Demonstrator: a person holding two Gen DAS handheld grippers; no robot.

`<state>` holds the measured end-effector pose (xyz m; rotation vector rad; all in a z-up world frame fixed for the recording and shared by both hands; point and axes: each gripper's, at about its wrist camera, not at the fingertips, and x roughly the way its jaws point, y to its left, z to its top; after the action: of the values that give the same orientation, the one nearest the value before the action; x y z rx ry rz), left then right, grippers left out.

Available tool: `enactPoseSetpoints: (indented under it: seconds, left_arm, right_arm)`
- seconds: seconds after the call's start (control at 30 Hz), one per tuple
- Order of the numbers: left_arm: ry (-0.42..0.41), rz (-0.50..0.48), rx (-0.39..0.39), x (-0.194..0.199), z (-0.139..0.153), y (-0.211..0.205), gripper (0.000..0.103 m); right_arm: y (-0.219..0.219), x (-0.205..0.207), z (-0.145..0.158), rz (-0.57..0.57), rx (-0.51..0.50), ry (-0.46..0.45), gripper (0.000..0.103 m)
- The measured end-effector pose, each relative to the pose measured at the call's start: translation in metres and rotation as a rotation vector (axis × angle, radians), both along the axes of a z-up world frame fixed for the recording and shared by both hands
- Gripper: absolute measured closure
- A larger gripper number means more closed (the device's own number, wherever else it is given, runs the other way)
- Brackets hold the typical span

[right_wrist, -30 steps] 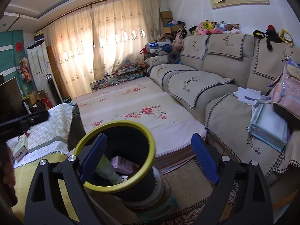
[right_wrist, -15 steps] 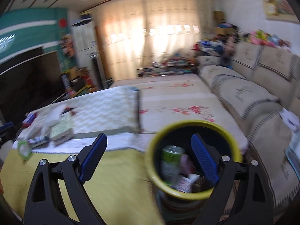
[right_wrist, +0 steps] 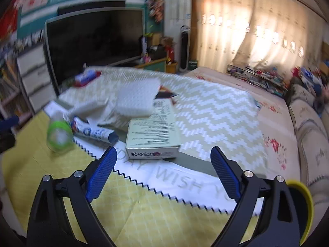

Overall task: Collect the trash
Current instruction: 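Move the right tool to the white tea box and grasp it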

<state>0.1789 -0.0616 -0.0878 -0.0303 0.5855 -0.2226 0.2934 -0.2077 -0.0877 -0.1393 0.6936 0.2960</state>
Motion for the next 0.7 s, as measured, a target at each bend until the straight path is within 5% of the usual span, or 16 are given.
enactPoseSetpoints:
  seconds: [0.57, 0.7]
  left_arm:
    - [0.041, 0.022, -0.027, 0.017, -0.023, -0.004, 0.022]
    - [0.063, 0.029, -0.027, 0.024, -0.032, -0.003, 0.022]
  right_arm:
    - [0.021, 0.059, -0.036, 0.018, -0.026, 0.189, 0.012]
    - [0.02, 0.064, -0.041, 0.017, -0.017, 0.225, 0.024]
